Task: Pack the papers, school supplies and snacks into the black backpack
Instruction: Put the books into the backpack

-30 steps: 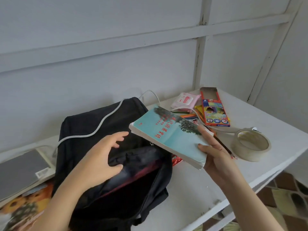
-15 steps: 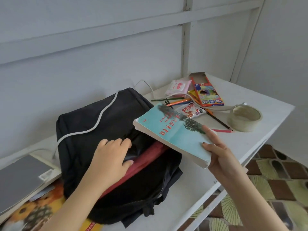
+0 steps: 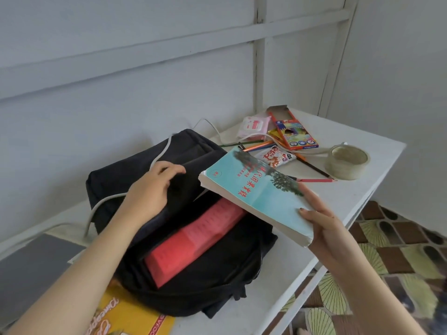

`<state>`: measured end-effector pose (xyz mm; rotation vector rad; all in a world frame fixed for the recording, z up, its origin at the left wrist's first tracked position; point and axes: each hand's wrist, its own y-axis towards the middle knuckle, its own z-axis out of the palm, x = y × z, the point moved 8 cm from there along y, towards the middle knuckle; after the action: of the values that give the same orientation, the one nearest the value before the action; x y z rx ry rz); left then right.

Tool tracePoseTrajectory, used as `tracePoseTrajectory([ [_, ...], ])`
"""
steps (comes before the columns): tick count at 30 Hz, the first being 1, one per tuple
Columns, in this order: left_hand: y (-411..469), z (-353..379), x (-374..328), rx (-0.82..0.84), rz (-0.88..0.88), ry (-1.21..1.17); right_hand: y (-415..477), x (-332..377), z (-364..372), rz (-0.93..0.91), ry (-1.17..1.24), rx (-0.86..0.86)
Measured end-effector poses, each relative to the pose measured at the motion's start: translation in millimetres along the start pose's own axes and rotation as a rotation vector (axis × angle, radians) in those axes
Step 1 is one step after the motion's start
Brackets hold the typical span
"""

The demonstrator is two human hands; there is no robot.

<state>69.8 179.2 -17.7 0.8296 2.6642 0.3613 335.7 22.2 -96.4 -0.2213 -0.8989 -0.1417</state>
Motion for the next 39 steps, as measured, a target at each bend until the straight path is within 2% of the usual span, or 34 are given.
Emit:
tracePoseTrajectory([
  [4, -14, -6, -15, -0.201, 0.130, 0.279, -4, -1, -2, -0.012, -0.040, -0.021],
  [5, -18, -3, -17, -0.189, 0.127, 0.322, -5, 0, -3, -0.014, -0.055, -0.025],
  [9, -35, 23, -5, 0.058, 0.014, 0.477, -9, 8, -5, -0.013, -0.107, -0.022],
  [11, -36, 23, -1, 0.083, 0.032, 0.461, -12, 14, -5, -0.013, -0.127, -0.008],
  [16, -32, 8, -10, 0.112, 0.216, 0.306, -19, 19, 2, 0.032, -0.183, 0.086],
  [21, -24, -12, -9, 0.153, 0.183, 0.245, -23, 15, 16, 0.097, -0.277, 0.174],
  [24, -18, -28, -19, 0.113, 0.186, 0.266, -18, 10, 30, 0.134, -0.305, 0.196],
  [30, -8, -60, -31, 0.032, 0.154, 0.346, 10, -1, 69, 0.136, -0.309, 0.120],
  [33, -5, -65, -33, 0.059, 0.134, 0.307, 25, -18, 96, 0.119, -0.240, 0.051],
  [35, -4, -64, -33, 0.079, 0.130, 0.288, 34, -37, 116, 0.157, -0.141, 0.107],
  [36, -4, -64, -33, 0.086, 0.130, 0.285, 38, -48, 125, 0.185, -0.169, 0.148],
  [37, -4, -64, -32, 0.091, 0.130, 0.283, 42, -56, 130, 0.183, -0.307, 0.170],
  [39, -4, -64, -30, 0.096, 0.125, 0.271, 53, -61, 135, 0.076, -0.764, 0.175],
])
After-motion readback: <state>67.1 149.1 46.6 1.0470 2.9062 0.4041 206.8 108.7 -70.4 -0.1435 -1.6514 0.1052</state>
